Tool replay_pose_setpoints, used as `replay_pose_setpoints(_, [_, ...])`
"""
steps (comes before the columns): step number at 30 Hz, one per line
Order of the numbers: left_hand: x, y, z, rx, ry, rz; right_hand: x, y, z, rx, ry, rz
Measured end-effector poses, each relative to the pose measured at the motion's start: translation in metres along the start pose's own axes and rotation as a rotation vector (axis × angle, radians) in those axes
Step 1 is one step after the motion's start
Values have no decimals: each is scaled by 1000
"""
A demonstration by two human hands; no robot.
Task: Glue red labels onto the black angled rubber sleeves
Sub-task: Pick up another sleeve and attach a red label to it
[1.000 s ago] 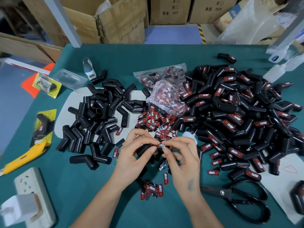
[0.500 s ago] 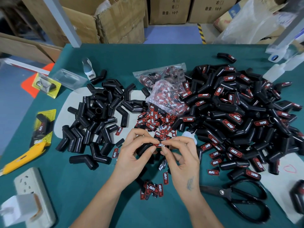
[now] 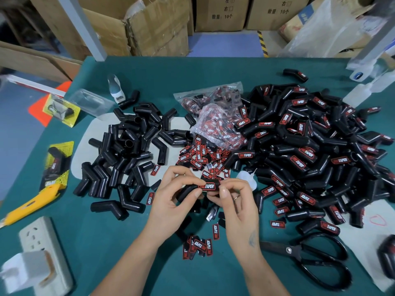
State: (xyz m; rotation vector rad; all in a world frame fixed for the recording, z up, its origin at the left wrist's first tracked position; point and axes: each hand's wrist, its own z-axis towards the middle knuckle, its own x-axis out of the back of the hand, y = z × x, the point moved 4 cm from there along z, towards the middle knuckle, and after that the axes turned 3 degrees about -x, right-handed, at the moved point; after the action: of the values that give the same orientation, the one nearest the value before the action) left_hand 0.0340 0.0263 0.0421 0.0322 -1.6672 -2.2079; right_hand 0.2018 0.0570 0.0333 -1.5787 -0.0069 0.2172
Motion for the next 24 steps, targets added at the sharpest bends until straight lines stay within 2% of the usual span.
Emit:
replay_pose_setpoints(8, [-2,6,1,-36,-22,38,0,11,4,-125,-21,36])
replay_pose_setpoints(24, [-5,7,-1,1,-46,49,0,12,5,-146,-32,37])
